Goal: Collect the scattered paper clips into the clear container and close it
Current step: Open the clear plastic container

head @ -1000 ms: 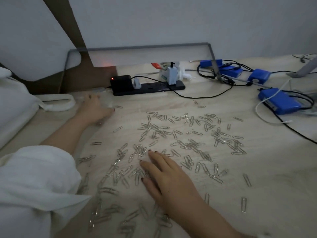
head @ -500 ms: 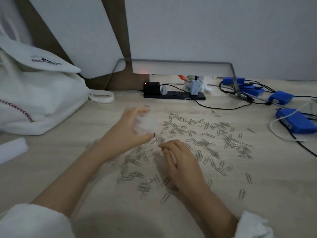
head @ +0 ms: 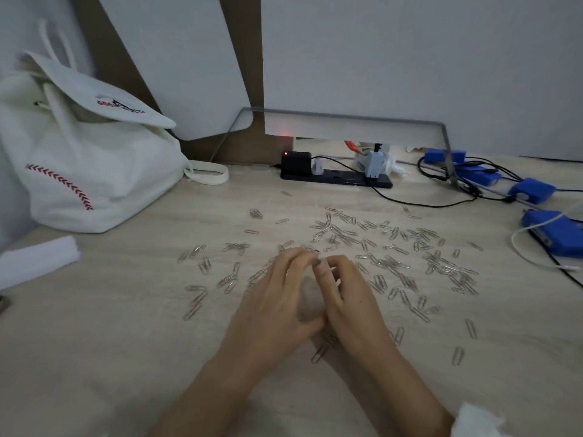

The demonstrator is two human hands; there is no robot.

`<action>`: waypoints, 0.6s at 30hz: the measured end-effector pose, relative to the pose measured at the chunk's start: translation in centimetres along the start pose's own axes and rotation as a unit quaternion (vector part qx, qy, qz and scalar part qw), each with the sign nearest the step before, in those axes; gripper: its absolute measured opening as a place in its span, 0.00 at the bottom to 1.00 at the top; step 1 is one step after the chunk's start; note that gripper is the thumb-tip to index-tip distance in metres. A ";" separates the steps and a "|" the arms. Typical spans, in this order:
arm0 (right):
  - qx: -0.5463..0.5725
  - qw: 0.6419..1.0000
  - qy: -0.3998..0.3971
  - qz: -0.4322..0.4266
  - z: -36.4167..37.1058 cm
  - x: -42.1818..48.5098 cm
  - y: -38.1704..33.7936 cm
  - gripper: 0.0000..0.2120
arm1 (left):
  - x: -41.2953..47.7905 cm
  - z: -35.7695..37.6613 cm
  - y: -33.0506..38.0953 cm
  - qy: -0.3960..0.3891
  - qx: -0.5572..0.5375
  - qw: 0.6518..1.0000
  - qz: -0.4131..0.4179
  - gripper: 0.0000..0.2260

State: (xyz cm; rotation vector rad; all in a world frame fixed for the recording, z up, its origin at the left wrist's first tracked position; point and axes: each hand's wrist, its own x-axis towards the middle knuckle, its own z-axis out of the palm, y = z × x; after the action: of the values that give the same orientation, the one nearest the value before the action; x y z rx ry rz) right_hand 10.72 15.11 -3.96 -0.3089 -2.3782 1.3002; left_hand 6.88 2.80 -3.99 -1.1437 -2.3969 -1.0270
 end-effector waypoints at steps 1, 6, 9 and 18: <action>0.004 1.000 0.003 -0.001 -0.1 0.0 0.0 0.27 | 0.0 0.1 0.1 0.015 0.014 1.000 0.002 0.28; 0.005 0.999 0.012 -0.036 -0.2 -0.3 0.0 0.18 | 0.0 0.0 -0.2 0.022 -0.020 1.000 0.000 0.25; -0.011 0.999 -0.009 -0.044 -0.2 -0.3 0.1 0.20 | -0.1 -0.4 -0.4 -0.012 -0.087 0.994 -0.072 0.24; 0.071 0.993 -0.075 -0.052 -1.4 -0.3 -0.5 0.20 | 1.0 -3.8 -3.4 -0.090 -0.302 0.927 -0.206 0.30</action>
State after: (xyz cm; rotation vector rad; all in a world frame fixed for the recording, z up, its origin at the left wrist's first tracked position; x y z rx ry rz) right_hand 11.61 15.77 -2.95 -0.0448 -2.3710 1.4808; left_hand 3.53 -0.80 -2.40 -0.9378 -2.6082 -1.9809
